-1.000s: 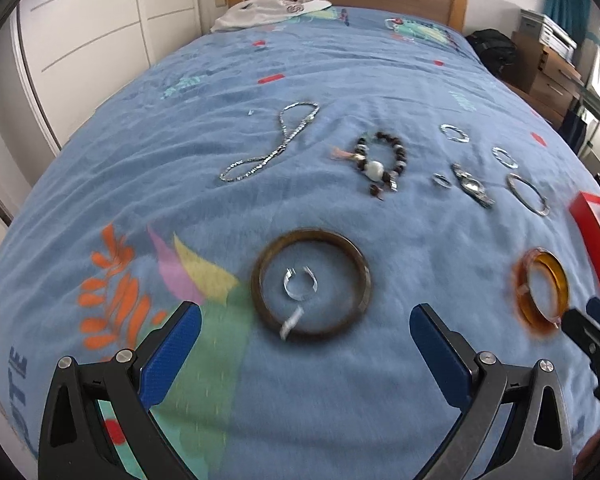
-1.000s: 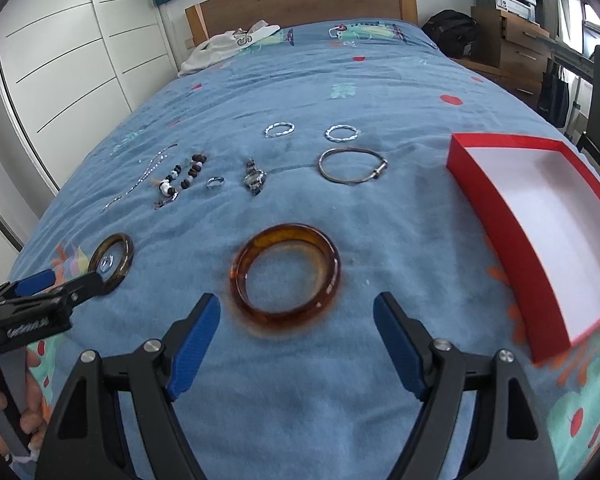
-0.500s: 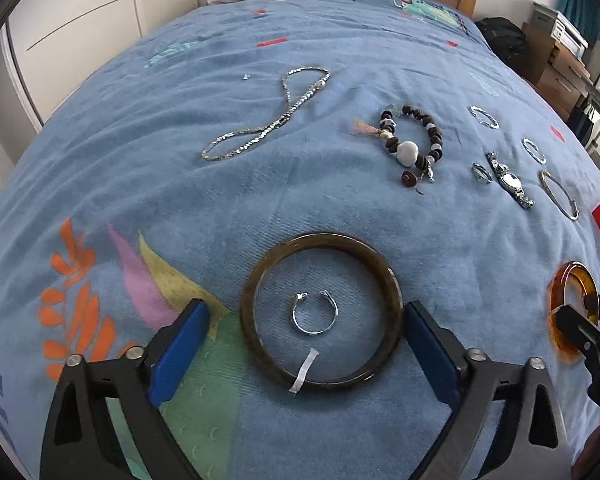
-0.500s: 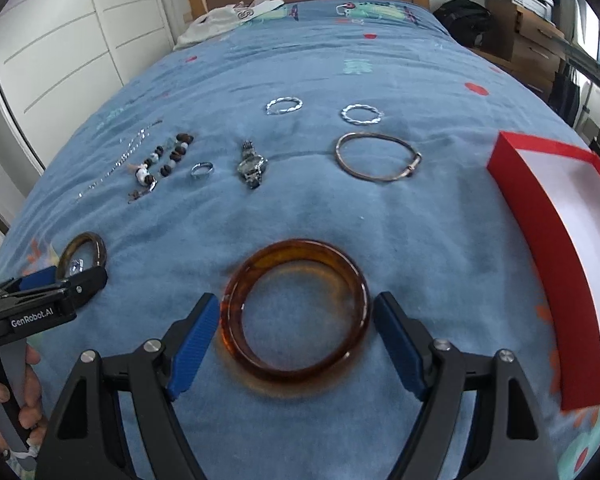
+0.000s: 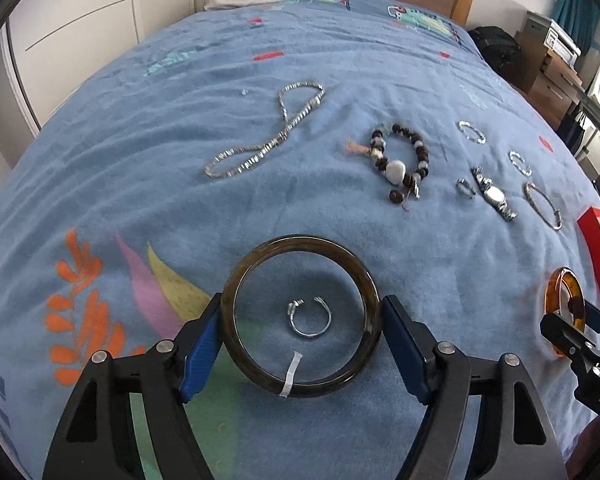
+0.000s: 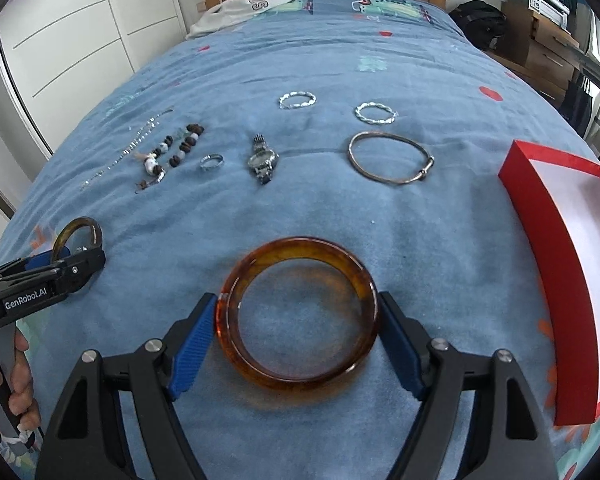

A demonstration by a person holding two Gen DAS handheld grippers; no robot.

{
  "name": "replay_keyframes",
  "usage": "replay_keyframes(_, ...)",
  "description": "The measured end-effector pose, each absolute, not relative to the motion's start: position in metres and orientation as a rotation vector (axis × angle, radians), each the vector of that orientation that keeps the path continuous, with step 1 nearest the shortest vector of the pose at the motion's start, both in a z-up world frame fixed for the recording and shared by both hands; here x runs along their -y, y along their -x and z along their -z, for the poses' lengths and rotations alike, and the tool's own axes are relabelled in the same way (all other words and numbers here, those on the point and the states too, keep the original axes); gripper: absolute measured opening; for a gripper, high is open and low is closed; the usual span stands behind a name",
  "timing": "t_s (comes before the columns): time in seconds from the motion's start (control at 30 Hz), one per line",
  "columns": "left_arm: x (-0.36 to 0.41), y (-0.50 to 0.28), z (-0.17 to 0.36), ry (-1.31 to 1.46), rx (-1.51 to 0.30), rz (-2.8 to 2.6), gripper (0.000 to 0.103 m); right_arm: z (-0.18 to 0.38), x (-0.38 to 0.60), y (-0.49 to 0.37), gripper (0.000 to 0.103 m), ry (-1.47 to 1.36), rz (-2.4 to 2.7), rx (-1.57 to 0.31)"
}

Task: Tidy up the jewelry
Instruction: 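Close the left tool on the dark brown bangle while the right tool grasps the amber bangle, then carry both bangles into the red-rimmed white box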

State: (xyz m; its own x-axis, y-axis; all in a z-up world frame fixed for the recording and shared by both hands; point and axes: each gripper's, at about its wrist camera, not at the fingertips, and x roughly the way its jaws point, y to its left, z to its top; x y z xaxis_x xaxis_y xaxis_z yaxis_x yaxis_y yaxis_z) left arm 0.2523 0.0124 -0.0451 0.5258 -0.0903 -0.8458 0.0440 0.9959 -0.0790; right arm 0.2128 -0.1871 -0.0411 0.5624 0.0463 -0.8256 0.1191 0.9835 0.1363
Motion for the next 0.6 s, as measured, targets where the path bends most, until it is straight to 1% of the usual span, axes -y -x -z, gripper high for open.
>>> replay_keyframes(0.33, -0.02, -0.237, -0.004, 0.029, -0.946, 0.064, 0.075, -0.001, 0.189, -0.196, 0.077, -0.216, 0.021, -0.901)
replay_keyframes(0.6, 0.002, -0.21, -0.045, 0.006, -0.898, 0.081, 0.075, -0.045, 0.211, -0.159, 0.077, -0.249, 0.043, -0.828)
